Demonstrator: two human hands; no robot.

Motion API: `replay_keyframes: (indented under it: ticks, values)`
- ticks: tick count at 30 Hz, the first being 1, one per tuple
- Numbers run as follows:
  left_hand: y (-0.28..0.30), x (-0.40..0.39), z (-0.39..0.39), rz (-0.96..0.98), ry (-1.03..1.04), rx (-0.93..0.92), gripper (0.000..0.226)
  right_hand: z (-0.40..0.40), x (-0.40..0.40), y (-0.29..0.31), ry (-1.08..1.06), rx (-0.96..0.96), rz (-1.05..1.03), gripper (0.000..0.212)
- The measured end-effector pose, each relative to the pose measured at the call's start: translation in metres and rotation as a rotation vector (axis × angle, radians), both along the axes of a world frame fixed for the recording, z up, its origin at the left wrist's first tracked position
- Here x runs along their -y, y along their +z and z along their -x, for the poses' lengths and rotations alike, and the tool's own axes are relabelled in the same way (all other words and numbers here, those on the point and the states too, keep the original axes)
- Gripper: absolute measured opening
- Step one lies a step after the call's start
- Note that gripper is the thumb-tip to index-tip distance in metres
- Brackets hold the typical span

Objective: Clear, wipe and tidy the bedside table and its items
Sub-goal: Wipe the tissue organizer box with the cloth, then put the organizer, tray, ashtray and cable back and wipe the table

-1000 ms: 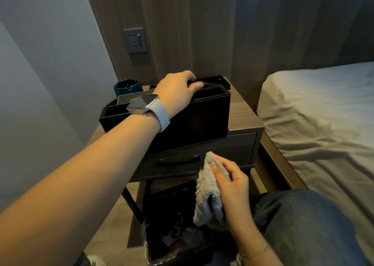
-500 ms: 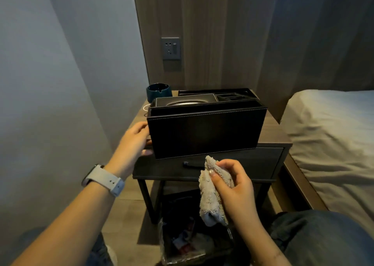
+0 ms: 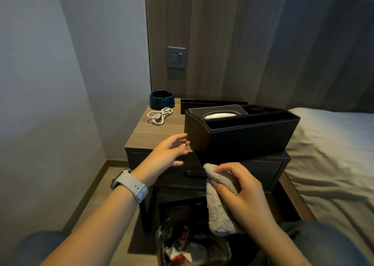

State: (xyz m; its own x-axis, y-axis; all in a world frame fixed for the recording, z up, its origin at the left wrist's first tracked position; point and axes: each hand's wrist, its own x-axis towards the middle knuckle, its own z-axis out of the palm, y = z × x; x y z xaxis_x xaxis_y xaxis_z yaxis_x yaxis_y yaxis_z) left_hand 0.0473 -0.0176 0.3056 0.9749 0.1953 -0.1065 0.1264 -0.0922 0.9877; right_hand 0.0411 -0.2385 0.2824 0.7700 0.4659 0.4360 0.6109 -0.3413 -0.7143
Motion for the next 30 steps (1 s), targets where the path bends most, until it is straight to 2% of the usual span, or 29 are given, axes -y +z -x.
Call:
replay_keyframes:
  ticks: [4, 7, 10, 12, 15, 16, 18, 21, 23, 25, 28, 30]
  values:
    - [0.008, -0.052, 0.009, -0.114, 0.212, 0.027, 0.031, -0.003, -0.063, 0.050, 0.191, 0.227, 0.102, 0.023]
    - [0.016, -0.084, 0.012, -0.194, 0.295, 0.064, 0.025, -0.028, -0.132, 0.094, 0.248, 0.443, 0.267, 0.019]
    - [0.018, -0.114, 0.007, -0.206, 0.360, 0.041, 0.034, -0.074, -0.197, 0.114, 0.238, 0.589, 0.493, 0.017]
    - [0.015, -0.129, 0.002, -0.240, 0.379, 0.009, 0.039, -0.107, -0.225, 0.106, 0.234, 0.542, 0.670, 0.021]
    - [0.009, -0.140, -0.004, -0.307, 0.362, -0.012, 0.034, -0.137, -0.242, 0.084, 0.357, 0.213, 1.056, 0.035]
    - [0.007, -0.142, -0.007, -0.338, 0.351, -0.016, 0.031, -0.141, -0.241, 0.083, 0.400, 0.108, 1.121, 0.040]
    - [0.004, -0.142, -0.014, -0.374, 0.352, -0.008, 0.028, -0.142, -0.232, 0.097, 0.428, 0.016, 1.017, 0.043]
    - [0.012, -0.134, -0.031, -0.440, 0.366, 0.046, 0.027, -0.137, -0.196, 0.138, 0.321, 0.016, 0.783, 0.036]
    - [0.025, -0.118, -0.044, -0.572, 0.348, 0.144, 0.028, -0.130, -0.159, 0.157, 0.267, -0.044, 0.666, 0.029]
    - [0.044, -0.095, -0.061, -0.583, 0.262, 0.232, 0.028, -0.127, -0.121, 0.163, 0.200, -0.065, 0.579, 0.024]
    - [0.071, -0.060, -0.096, -0.615, 0.073, 0.234, 0.029, -0.127, -0.068, 0.149, -0.011, 0.022, 0.390, 0.023]
    - [0.081, -0.040, -0.123, -0.706, -0.057, 0.147, 0.034, -0.123, -0.037, 0.128, -0.298, 0.083, 0.205, 0.031]
